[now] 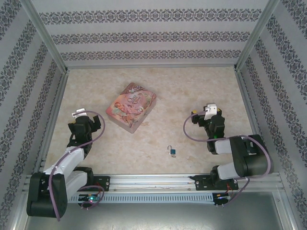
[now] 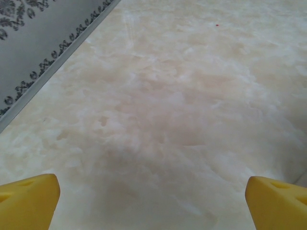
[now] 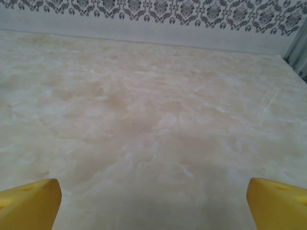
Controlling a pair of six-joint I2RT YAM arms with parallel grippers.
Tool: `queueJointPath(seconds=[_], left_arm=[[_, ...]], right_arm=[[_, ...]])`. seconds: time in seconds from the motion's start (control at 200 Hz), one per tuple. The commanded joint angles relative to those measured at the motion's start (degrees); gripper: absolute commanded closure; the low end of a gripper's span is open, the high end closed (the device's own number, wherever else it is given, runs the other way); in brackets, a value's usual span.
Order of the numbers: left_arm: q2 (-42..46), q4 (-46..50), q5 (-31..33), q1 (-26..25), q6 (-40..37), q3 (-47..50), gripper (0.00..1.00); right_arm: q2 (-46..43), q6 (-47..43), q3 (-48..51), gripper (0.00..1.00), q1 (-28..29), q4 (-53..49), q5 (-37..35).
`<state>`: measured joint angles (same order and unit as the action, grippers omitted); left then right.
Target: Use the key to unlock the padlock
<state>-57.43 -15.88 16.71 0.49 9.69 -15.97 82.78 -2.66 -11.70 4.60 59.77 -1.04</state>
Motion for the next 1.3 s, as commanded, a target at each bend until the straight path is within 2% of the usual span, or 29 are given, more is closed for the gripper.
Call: queueJointPath(seconds=[0.0,0.095,0.335,0.6,0.685,0.799,1.019,1.154,1.294], left_arm=[[-1.7,-7.7,-3.3,1.3,-2.8,0.4,0.01],[-3.8,-10.8,-5.2,1.8,-3.6,0.4,0.01],[-9.5,-20.6,-10.0,2.5,-5.9,0.7,0.01],[-18.5,-32.6,-14.2,3.1,-7.3,-0.5,0.01],[-20.3,-29.8,-16.2,3.6,-6.6,-3.0,0.01],[-22.0,-30.8,-18.2,3.7,-5.9,-3.9,0.01],[-30.7,-51.6,-19.1,3.7,-4.7,2.0,0.01],[-35.3,-57.8,-19.6,3.7,-4.8,3.0,0.01],[-34.2,-49.9,-19.5,3.6,-5.0,-0.2,0.01]], right_arm=[[2.8,-0.9,-1.6,0.02,-0.9,5.8,3.3],[5.8,0.2,-2.7,0.02,-1.7,7.9,4.2],[4.7,5.1,-10.3,0.02,-4.9,-6.8,2.9],[5.0,5.1,-10.0,0.02,-5.2,-5.7,3.1],[5.0,5.1,-10.0,0.02,-5.1,-5.7,3.0],[5.0,5.0,-10.0,0.02,-5.0,-5.8,2.8],[5.1,4.9,-10.0,0.02,-5.0,-5.7,2.6],[5.1,5.1,-10.0,0.02,-5.0,-5.8,2.6],[5.0,5.0,-10.0,0.02,-5.0,-5.8,2.6]])
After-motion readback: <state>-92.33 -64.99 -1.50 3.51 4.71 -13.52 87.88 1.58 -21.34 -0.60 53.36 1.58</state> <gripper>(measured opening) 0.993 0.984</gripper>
